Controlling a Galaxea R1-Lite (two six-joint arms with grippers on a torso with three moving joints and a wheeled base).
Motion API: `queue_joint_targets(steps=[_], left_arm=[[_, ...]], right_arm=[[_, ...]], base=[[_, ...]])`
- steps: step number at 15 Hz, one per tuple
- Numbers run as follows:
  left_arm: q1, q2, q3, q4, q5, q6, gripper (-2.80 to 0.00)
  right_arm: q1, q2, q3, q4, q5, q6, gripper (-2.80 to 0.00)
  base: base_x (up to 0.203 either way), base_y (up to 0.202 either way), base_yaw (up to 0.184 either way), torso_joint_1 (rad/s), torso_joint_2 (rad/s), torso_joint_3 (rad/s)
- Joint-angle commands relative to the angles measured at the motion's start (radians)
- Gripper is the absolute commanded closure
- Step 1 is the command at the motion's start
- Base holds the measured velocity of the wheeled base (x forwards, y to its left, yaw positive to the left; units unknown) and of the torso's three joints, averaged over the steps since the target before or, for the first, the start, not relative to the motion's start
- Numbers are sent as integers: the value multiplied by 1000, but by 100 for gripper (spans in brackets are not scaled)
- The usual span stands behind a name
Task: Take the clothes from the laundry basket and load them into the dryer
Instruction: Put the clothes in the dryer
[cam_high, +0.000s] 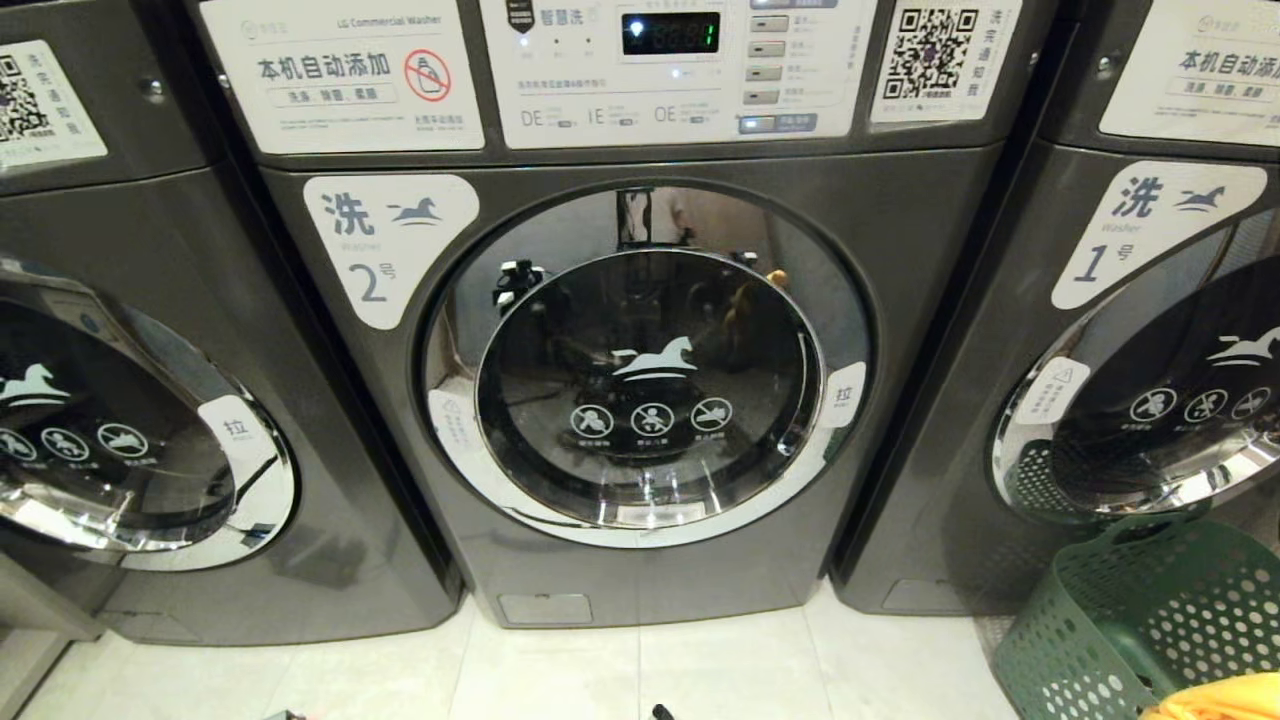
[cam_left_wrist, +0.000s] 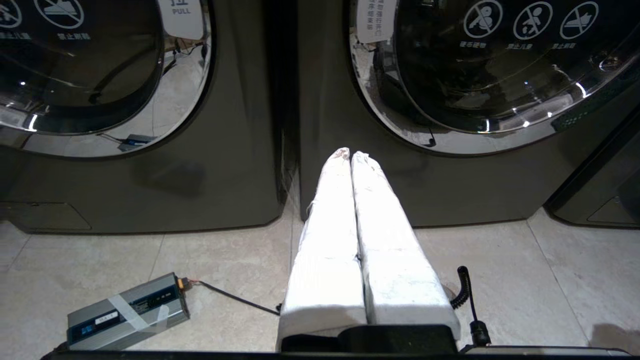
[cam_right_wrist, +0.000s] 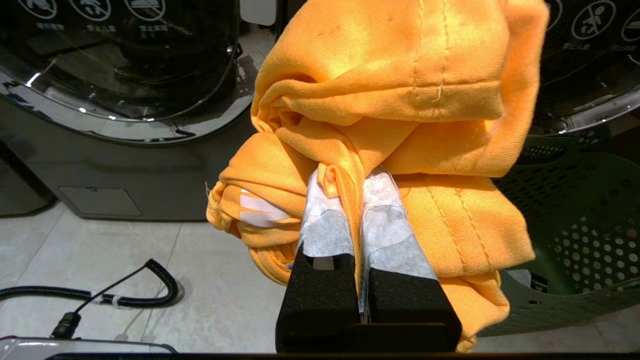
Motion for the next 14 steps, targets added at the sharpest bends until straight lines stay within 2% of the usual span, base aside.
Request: queue_joint_targets(steps=[1, 6, 14], left_arm=[[1, 0, 2, 0, 0, 0, 0], [1, 0, 2, 0, 0, 2, 0], [1, 0, 2, 0, 0, 2, 0]], right_arm=[[1, 1, 0, 0, 0, -1, 0], [1, 1, 0, 0, 0, -3, 0], [1, 1, 0, 0, 0, -1, 0]], base=[[0, 142, 0, 5, 5, 7], [17, 18, 0, -1, 1, 1], [191, 0, 0, 2, 2, 3]])
